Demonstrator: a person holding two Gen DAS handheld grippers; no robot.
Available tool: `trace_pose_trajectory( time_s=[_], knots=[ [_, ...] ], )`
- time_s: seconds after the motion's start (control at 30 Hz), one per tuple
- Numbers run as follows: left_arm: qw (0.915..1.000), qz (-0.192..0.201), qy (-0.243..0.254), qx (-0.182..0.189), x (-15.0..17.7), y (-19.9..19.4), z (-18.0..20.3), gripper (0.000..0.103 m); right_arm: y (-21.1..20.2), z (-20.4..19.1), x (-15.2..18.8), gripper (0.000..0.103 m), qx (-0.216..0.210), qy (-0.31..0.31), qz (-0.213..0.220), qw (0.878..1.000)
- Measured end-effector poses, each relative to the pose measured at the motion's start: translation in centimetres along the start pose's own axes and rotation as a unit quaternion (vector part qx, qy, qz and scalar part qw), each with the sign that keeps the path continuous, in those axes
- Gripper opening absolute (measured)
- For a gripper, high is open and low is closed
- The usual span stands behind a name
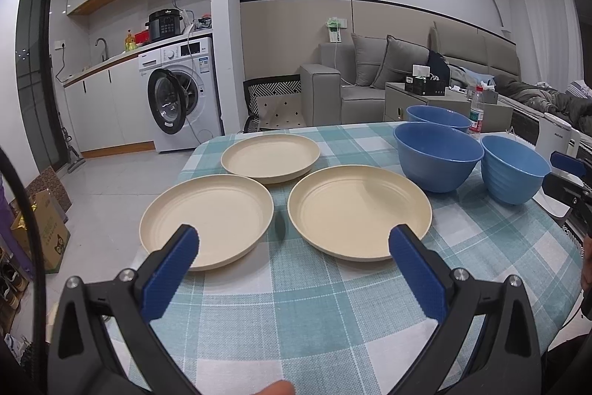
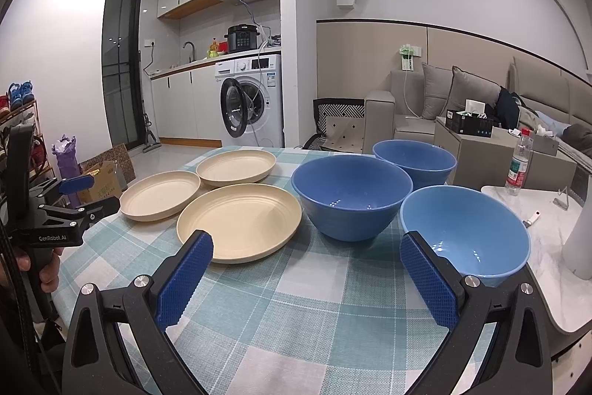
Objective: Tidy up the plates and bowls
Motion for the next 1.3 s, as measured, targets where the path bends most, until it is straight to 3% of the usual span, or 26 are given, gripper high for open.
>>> trace_pose_trajectory(
  time_s=[1.3],
  knots=[
    [1.0,0.0,0.002,-0.002,-0.05,-0.08,-0.19,0.103,-0.11,0.15,-0.12,0.103,-0.002,0.002,0.003,1.0]
  ],
)
Point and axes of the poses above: each gripper's, at about its wrist camera, not at the fingertips, and y roughly the way its jaws point, z to its right, x to its underside, the point moved 6 cm from there along y, roughly the way its jaws point, and after that the axes turned 12 degrees about x, right-handed, at the moved point
